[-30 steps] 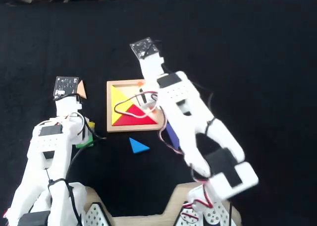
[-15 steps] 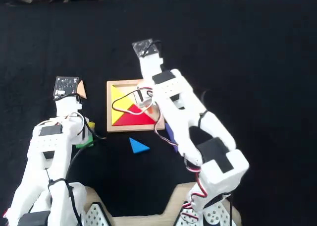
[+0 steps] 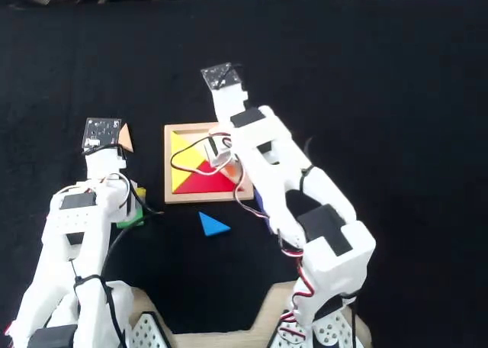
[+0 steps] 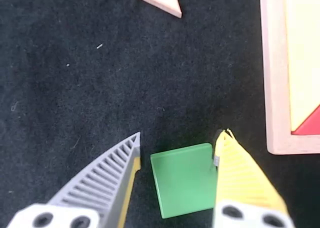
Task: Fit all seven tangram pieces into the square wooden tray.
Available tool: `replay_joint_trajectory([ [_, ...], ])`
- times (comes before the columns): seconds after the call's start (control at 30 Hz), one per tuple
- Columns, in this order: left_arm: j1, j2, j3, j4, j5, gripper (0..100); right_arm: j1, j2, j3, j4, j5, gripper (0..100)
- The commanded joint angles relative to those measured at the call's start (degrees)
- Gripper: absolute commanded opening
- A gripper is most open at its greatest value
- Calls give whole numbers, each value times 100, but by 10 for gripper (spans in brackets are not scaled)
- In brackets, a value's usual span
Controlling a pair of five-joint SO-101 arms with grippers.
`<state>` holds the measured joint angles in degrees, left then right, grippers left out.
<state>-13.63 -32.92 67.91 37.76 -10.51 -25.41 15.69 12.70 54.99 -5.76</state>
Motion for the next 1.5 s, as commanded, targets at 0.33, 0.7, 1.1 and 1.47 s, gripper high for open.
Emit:
replay_joint_trajectory([
  [0.33,-48,-132,4,-97,9,238,-185,-75,-479,141,281,191],
  [0.7,-57,-132,4,-97,9,238,-26,-57,-488,105,659,191],
  [1.1,-66,-132,4,-97,9,238,431,251,-488,-97,809,191],
  [1.47,-57,-132,4,-97,9,238,404,-277,-497,-220,818,191],
])
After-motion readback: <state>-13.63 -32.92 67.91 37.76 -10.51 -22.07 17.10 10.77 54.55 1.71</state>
